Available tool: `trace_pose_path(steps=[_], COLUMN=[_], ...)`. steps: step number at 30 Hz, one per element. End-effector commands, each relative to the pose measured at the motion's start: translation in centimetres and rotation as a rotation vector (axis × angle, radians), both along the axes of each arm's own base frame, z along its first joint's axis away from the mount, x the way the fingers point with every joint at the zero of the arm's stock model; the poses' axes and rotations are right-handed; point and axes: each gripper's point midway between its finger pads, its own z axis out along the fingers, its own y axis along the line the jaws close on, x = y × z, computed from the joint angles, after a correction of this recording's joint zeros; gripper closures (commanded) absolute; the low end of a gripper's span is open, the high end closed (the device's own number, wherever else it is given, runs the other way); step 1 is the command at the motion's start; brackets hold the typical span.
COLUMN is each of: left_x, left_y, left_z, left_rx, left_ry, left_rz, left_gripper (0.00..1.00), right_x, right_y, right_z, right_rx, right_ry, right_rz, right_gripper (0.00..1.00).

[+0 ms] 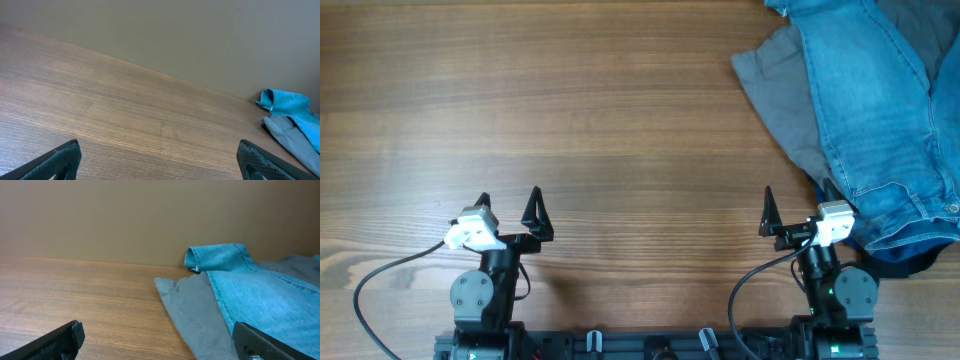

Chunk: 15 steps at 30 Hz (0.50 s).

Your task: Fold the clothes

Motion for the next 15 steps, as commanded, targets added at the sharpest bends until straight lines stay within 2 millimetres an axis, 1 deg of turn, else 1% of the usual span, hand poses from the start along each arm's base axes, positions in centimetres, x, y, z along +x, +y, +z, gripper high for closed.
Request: trace_pose_path(steps=[1,6,8,10,12,15], left_x=[0.0,0.0,0.0,0.0,0.0,-0.2], left_y=[-0.1,-0.1,-0.1,-0.1,-0.1,-0.1], left_z=[-0.1,0.0,0.4,0.8,1.6,3.6], left_rx=[0.019,0.000,-0.038,-0.038,-0.039,-0.040], left_ry=[-0.002,-0.004,-0.020,-0.032,-0.062,-0.100], left_rz=[-0.009,-0.008,-0.007,-0.007,-0.008,-0.008], left_gripper=[0.00,0.00,0.00,0.00,0.00,0.00], right_x=[-0.1,-0.1,-0.1,0.0,0.0,0.0], right_y=[0.1,0.1,0.1,0.1,0.1,0.1], right_z=[0.3,0.3,0.2,0.2,0.2,0.2], right_rx=[0.008,0.008,0.008,0.008,0.008,0.008], right_ry=[-0.011,-0.011,-0.010,-0.007,-0.006,-0.006], right_rz=[0.003,0.003,0.003,0.003,0.003,0.003], right_gripper=[0.00,0.00,0.01,0.00,0.00,0.00])
